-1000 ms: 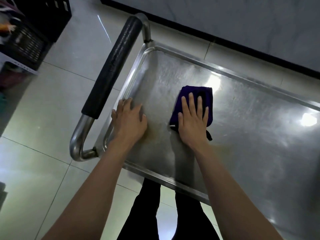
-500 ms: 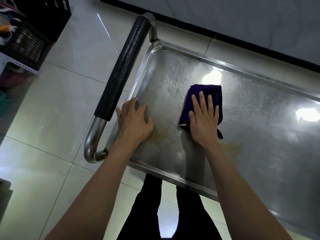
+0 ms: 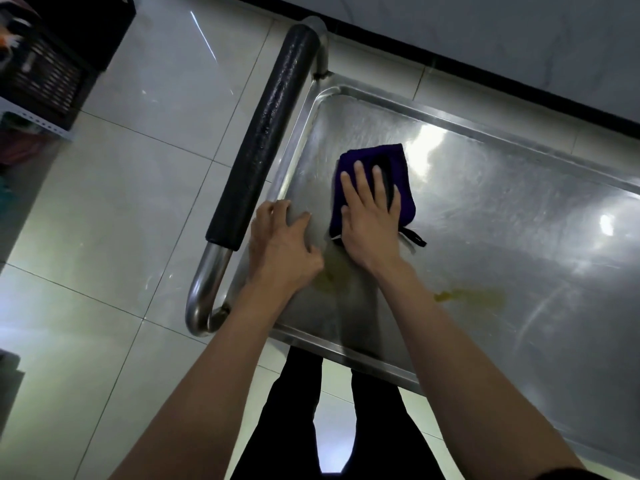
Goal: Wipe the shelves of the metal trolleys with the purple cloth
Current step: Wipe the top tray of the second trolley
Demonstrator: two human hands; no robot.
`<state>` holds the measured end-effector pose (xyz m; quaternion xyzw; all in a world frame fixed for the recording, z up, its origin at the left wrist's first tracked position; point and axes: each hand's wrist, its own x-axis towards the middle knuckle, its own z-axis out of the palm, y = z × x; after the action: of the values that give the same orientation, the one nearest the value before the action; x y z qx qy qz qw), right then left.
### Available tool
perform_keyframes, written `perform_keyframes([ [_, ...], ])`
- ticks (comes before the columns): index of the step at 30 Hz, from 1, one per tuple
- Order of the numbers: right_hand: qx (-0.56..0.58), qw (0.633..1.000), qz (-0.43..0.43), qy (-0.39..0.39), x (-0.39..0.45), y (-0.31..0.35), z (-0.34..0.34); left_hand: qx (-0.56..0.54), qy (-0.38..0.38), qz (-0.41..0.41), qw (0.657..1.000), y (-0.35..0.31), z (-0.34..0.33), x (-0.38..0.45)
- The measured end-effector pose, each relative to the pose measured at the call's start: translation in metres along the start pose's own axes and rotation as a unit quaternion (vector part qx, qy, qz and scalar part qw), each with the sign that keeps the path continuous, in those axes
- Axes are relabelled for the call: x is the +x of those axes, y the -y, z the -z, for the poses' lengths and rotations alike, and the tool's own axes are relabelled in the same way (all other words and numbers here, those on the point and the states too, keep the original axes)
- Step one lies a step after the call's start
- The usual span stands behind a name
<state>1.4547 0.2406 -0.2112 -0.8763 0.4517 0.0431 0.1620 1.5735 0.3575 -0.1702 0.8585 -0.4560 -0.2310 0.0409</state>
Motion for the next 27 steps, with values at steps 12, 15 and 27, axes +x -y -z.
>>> perform_keyframes([
  [12, 0.053, 0.994, 0.092, -0.004, 0.021, 0.026, -0.002, 0.023, 0.0, -0.02, 1.0, 0.004, 0.009, 0.001],
  [15, 0.059, 0.997, 0.035, -0.019, -0.009, -0.013, 0.001, 0.08, 0.021, -0.026, 0.996, -0.008, 0.005, -0.002],
  [27, 0.07, 0.993, -0.091, -0.011, -0.13, -0.181, 0.023, 0.123, 0.069, -0.18, 0.973, -0.186, -0.051, -0.03],
])
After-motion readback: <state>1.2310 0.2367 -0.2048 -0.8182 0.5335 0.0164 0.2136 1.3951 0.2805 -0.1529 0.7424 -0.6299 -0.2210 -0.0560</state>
